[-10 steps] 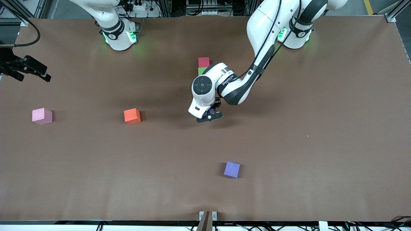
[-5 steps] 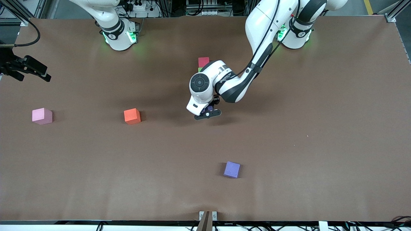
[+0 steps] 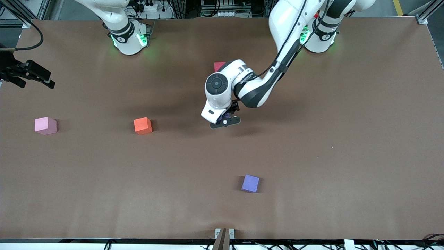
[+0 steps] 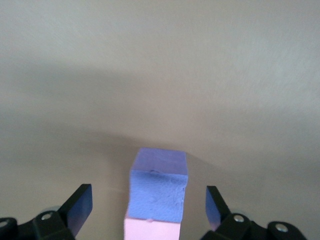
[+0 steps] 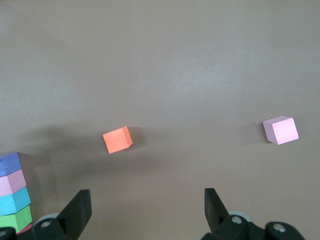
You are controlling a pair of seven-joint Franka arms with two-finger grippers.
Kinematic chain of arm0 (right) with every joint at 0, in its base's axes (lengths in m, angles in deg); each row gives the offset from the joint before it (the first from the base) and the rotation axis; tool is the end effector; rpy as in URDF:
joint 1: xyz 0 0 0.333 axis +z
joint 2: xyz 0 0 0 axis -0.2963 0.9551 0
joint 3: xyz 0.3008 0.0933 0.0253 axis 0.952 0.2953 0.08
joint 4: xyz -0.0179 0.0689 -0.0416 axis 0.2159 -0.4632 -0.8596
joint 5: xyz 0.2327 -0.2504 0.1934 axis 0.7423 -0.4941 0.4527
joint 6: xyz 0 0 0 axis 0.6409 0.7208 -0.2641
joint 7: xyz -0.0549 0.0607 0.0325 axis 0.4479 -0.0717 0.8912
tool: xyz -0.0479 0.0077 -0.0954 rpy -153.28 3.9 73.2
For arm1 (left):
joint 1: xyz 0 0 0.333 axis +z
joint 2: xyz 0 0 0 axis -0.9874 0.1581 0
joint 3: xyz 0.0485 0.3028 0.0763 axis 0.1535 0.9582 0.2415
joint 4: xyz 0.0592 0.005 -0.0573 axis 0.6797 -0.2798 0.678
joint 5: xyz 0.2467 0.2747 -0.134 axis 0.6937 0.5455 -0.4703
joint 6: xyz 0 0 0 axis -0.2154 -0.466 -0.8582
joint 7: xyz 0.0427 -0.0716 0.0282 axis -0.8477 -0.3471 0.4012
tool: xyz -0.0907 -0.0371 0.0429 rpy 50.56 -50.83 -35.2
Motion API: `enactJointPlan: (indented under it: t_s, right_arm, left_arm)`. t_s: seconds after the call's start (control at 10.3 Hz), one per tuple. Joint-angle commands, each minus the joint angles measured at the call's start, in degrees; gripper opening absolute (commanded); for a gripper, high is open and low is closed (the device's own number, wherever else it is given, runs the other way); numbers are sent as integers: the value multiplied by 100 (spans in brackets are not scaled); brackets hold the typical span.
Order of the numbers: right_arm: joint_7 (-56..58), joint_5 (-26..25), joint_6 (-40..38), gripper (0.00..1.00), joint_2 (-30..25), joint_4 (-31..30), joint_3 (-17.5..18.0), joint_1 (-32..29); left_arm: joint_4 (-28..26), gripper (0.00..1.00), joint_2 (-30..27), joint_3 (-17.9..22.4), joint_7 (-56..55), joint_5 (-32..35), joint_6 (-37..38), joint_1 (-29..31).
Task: Arrange blocks into number 1
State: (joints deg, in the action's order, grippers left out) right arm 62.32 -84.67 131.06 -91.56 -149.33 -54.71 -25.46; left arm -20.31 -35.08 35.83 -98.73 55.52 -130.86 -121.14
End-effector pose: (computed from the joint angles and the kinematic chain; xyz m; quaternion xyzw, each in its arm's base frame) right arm 0.5228 -0.0217 0.6351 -0.9989 0.0359 -0.0153 0.0260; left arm 0.4943 -0.5274 0.2864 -0.9920 -0.1170 0.0454 0.0097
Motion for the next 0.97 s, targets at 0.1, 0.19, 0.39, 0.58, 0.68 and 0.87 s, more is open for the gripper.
enactJointPlan:
  t_s: [0.1, 0.19, 0.39, 0.58, 0.68, 0.87]
  right_arm:
    - [17, 34, -39, 100, 0, 44, 14, -30]
    - [17, 34, -48, 100, -9, 44, 23, -30]
    - [17, 34, -39, 100, 0, 53, 23, -30]
    - [17, 34, -39, 100, 0, 44, 14, -30]
    - [17, 34, -39, 100, 0, 44, 14, -30]
    - [9, 34, -39, 100, 0, 44, 14, -38]
  left_arm:
    - [-167, 100, -1007, 23, 991, 109, 269, 831]
    - [-184, 100, -1209, 14, 1439, 554, 312, 1059]
    - [-176, 100, -1544, 5, 2022, 971, 497, 1647]
    - [-185, 100, -1878, -4, 2312, 972, 628, 2149]
    - [-185, 100, -2053, -12, 2427, 928, 742, 2386]
    - [-202, 100, -2335, -21, 2707, 902, 962, 2739]
